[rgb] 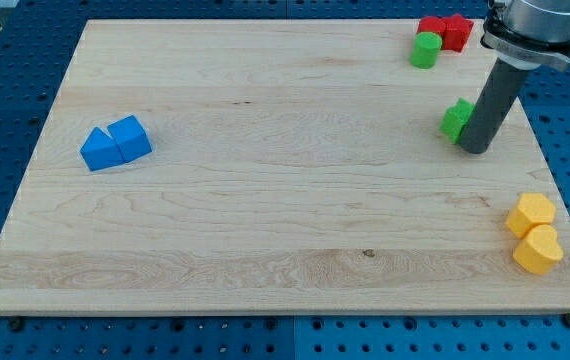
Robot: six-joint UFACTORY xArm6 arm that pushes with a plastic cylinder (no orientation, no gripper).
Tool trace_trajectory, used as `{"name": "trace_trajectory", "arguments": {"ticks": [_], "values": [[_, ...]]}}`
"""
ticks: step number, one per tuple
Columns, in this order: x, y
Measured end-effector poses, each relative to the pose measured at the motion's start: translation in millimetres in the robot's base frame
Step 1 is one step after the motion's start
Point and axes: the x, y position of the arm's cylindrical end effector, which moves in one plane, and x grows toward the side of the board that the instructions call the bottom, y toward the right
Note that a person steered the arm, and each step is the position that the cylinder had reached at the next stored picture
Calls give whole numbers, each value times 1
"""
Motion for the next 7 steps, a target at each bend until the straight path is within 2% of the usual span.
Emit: {"name": "trace_trajectory", "arguments": {"ticks": [1,5,7], "values": [[-16,2],[-29,-1],[-29,-43]]}}
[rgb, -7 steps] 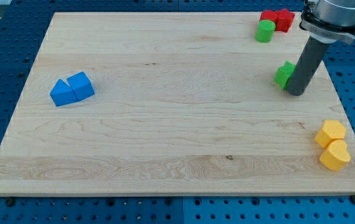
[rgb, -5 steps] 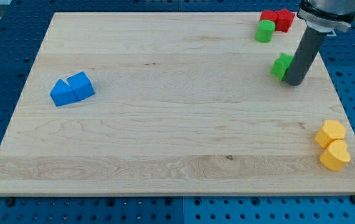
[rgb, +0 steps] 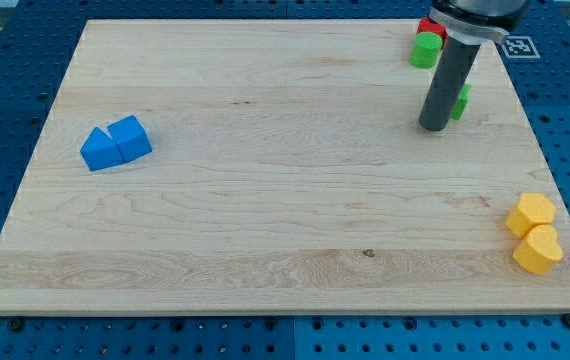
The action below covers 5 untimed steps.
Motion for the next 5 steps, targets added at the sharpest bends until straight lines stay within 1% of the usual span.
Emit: {"name": "trace_trajectory", "arguments": {"ticks": [2,3,5], "values": [[-18,0],[-18,2],[-18,32]]}}
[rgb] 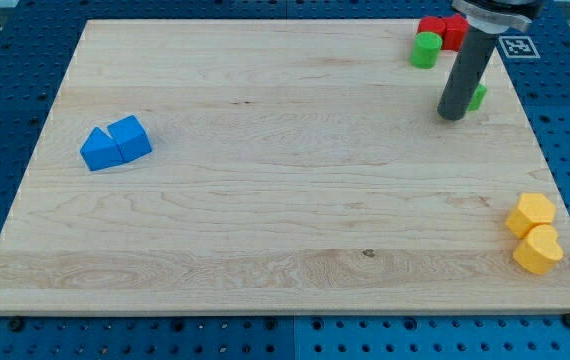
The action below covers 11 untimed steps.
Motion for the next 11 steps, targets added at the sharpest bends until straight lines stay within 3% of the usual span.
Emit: {"name": "trace_trajectory", "arguments": {"ticks": [3,9,11], "values": [[0,31],[-69,38],[-51,38]]}}
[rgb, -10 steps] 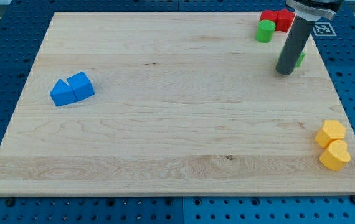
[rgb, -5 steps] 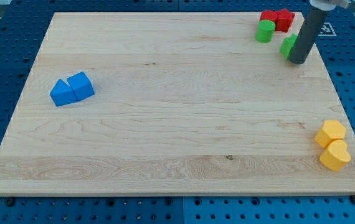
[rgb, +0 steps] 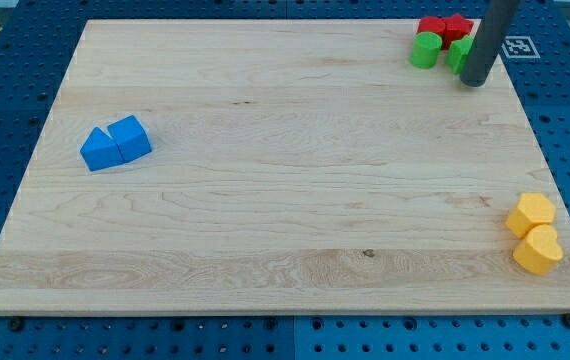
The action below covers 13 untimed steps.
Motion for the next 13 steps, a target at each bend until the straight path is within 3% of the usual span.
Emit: {"name": "trace_trajectory", "arguments": {"ticks": [3,8,13], "values": [[42,2],[117,69],[220,91]]}}
